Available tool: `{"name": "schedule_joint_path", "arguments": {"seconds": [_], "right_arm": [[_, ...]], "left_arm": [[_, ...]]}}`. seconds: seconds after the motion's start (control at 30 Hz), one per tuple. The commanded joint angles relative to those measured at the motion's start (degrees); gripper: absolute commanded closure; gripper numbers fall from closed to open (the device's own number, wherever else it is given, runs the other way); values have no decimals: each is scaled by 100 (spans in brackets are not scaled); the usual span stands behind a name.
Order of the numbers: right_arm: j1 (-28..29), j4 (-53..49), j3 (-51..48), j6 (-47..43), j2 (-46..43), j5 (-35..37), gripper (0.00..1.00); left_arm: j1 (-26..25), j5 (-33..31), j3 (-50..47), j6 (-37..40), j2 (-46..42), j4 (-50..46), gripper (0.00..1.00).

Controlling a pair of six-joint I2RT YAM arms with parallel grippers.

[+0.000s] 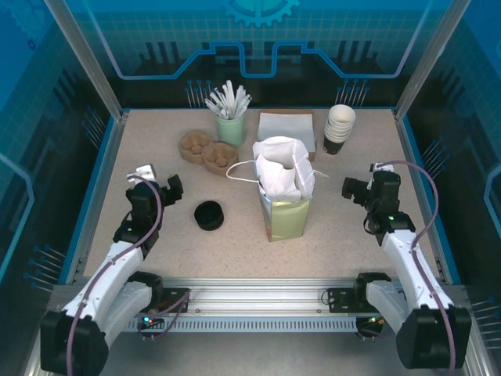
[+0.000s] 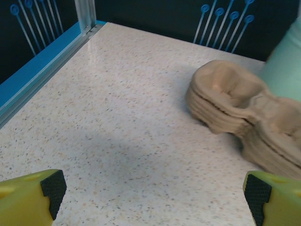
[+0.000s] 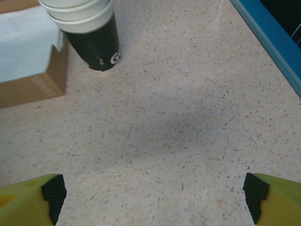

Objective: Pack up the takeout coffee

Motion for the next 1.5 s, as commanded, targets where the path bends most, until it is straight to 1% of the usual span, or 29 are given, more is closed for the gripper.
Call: {"name": "schedule_joint_path", "arguments": {"seconds": [0.0,0.07,0.13,0.17,0.2,0.3,0.37,0.4,0.43,0.5,0.6,0.7,0.83,0.9,0.97,1.03,1.07,1.1,1.17,1.27,1.47], "right_arm": [[-95,1705,-367,-170,461,66,0],[-103,2087,-465,-251,829,-43,0],[-103,2345,-440,-467,1074,-594,0],[-87,2607,-485,-588,1182,-787,0],[-69,2968,-553,-637,1306,-820,0],[-68,3644,-652,-781,1733,-822,0],[-53,3964,-644,-910,2060,-882,0],[-53,4073,-628,-933,2210,-914,0],[-50,4110,-601,-931,2298,-931,0],[-28,4277,-628,-911,2402,-993,0],[-29,4743,-774,-916,2536,-1267,0],[6,5084,-867,-996,2708,-1377,0],[122,5388,-1044,-1089,2722,-1223,0],[168,5373,-986,-1147,2822,-1227,0],[223,5327,-845,-1264,3071,-1351,0],[351,5578,-838,-1468,3310,-1444,0],[453,5246,-727,-1512,3273,-1244,0],[482,5386,-751,-1528,3301,-1171,0],[479,5365,-750,-1526,3297,-1174,0],[482,5347,-749,-1521,3300,-1167,0],[478,5333,-735,-1518,3301,-1167,0]], "left_arm": [[219,-140,-342,179,375,1196,1],[372,53,-485,266,695,1570,1],[656,591,-551,231,1049,1878,1],[830,931,-550,148,1220,1976,1],[938,1085,-596,130,1407,2183,1],[1010,1061,-723,257,1948,2967,1],[1040,1065,-592,298,2164,3036,1],[1045,1040,-594,307,2270,3226,1],[1045,1020,-624,281,2353,3438,1],[1042,1238,-615,412,2549,3782,1],[1045,1215,-574,578,2706,3995,1],[1062,1533,-478,638,2843,3995,1],[1046,1858,-689,723,3374,5042,1],[916,1660,-564,797,3348,4738,1],[856,1672,-503,886,3487,4782,1],[795,1655,-513,957,3741,5039,1],[774,1672,-536,992,3888,5222,1],[718,1662,-518,1101,4044,5379,1],[571,1529,-385,1217,4005,5042,1],[558,1411,-340,1203,4028,5021,1],[558,1406,-354,1214,4033,5054,1]]}}
